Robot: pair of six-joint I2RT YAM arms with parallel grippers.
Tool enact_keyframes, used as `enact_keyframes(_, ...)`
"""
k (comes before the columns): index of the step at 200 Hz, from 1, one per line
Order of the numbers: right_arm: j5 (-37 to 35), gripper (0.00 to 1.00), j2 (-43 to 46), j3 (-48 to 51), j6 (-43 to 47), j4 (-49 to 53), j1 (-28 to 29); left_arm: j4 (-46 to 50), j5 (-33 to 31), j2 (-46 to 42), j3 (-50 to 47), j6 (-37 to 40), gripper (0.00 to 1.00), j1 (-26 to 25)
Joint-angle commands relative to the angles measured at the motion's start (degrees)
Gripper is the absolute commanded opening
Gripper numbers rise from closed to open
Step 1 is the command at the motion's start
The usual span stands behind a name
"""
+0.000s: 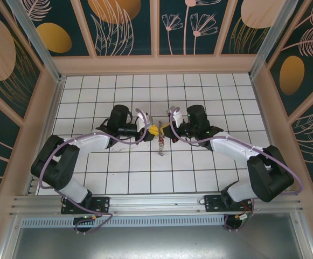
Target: Put the keys on the keyring
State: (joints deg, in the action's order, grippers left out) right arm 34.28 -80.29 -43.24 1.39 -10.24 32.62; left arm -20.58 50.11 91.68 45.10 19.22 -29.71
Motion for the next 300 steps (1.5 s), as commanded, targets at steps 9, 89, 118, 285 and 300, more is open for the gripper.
enact_keyframes(9,0.3,0.0,2.0,-1.1,0.5,-1.8,0.4,1.7,-0.3,1.4,1.8,-0.4,0.22,-0.5)
enact_keyframes(89,0.8,0.0,2.0,-1.0,0.7,-1.6,0.5,4.3,1.3,2.8,3.2,1.2,0.17,-0.5)
enact_keyframes(118,1.0,0.0,2.0,-1.2,0.8,-1.4,0.4,4.2,1.6,2.8,3.0,1.7,0.05,-0.5)
enact_keyframes(285,-1.6,0.0,-2.3,-1.6,-4.6,5.7,-1.0,-11.7,-0.8,-4.6,-6.9,5.6,0.0,-1.0)
enact_keyframes(300,-1.7,0.0,-2.5,-1.5,-4.9,6.1,-1.0,-12.7,-1.4,-5.0,-7.4,5.2,0.0,-1.1)
